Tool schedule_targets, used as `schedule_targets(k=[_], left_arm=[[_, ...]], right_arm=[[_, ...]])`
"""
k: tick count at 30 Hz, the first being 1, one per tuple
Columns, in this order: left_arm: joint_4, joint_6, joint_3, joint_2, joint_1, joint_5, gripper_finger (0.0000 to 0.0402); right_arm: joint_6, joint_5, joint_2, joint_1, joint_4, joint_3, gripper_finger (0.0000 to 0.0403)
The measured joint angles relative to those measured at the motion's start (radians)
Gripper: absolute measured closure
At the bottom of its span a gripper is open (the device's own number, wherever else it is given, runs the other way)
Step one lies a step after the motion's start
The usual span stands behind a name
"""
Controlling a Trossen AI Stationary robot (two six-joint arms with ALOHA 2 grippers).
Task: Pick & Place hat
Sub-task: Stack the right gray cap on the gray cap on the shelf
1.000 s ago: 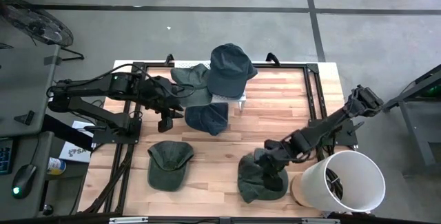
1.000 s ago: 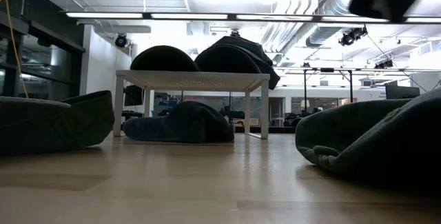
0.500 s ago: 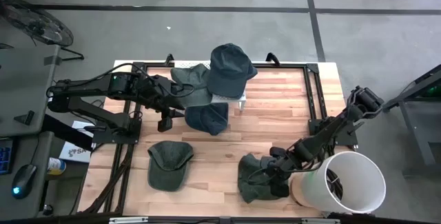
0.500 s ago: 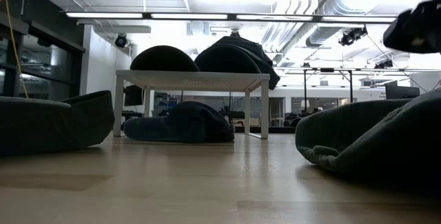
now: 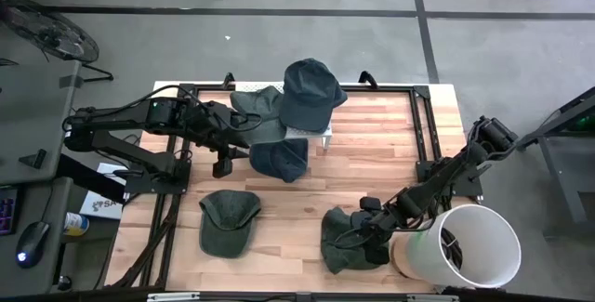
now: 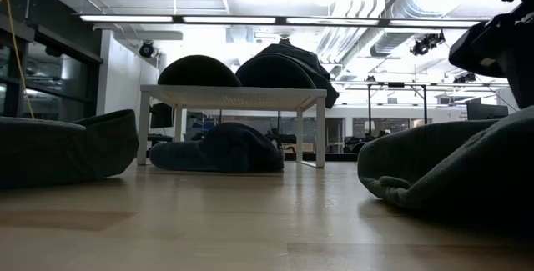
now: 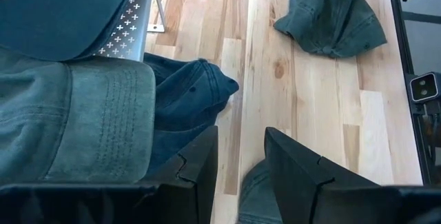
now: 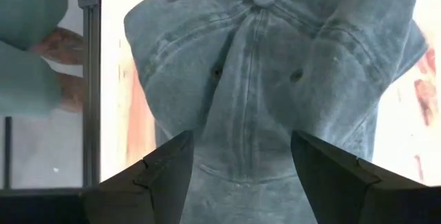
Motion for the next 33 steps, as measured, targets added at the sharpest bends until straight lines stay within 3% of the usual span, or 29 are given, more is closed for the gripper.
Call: schedule_targets(k=[6, 24, 28, 33], left_arm=[[0.000, 0.000, 0.000, 0.000, 0.000, 0.000, 0.0284], [0.000, 0.000, 0.000, 0.000, 0.000, -0.003, 0.0284], [0.001, -0.001, 0.000, 0.000, 0.000, -0.003, 0.0284], [0.001, -0.021, 0.000, 0.000, 0.000, -0.018, 0.0284]], right_arm=[[-0.073, 0.048, 0.009, -0.004, -0.003, -0.001, 0.0167], [-0.150, 0.017, 0.176, -0.078, 0.005, 0.002, 0.0168], [-0.165, 0.017, 0.210, -0.091, -0.001, 0.004, 0.0189], [-0.223, 0.026, 0.239, -0.094, -0.014, 0.005, 0.0247]])
